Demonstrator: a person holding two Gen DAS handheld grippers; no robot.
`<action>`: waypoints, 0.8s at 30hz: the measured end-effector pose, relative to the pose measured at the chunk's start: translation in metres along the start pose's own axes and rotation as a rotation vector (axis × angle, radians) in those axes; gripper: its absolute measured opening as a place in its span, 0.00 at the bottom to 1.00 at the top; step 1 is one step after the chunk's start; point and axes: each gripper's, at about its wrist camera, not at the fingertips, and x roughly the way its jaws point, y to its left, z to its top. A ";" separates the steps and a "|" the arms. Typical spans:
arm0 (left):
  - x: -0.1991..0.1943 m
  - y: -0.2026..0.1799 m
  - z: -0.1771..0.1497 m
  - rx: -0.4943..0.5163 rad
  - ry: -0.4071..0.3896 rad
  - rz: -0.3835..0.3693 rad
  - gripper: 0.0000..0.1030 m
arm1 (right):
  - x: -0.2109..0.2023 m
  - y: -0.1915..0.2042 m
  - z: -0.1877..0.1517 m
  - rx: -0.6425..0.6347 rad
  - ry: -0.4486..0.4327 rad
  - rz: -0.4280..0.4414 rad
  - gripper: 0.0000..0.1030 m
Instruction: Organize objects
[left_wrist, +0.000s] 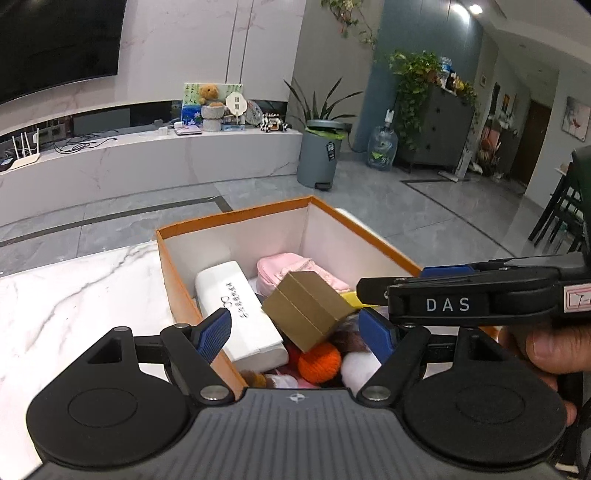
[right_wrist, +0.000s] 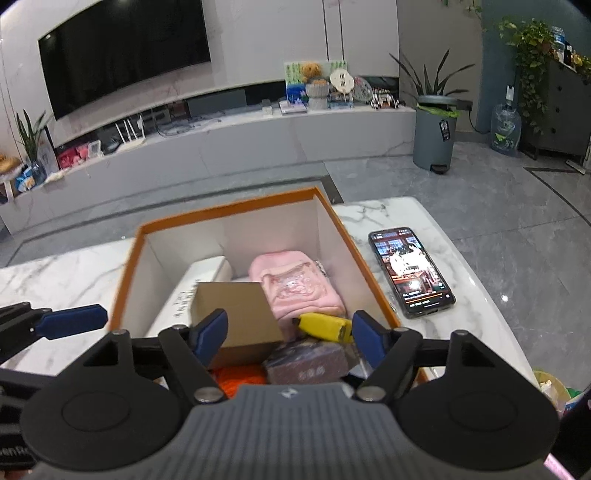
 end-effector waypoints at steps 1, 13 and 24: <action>-0.005 -0.002 -0.001 -0.001 -0.007 0.001 0.87 | -0.007 0.003 -0.002 0.002 -0.007 -0.006 0.74; -0.040 -0.003 -0.027 -0.104 0.079 0.066 1.00 | -0.080 0.030 -0.047 0.000 -0.034 0.013 0.89; -0.045 -0.002 -0.018 -0.117 0.179 0.206 1.00 | -0.110 0.043 -0.054 0.036 0.010 -0.062 0.99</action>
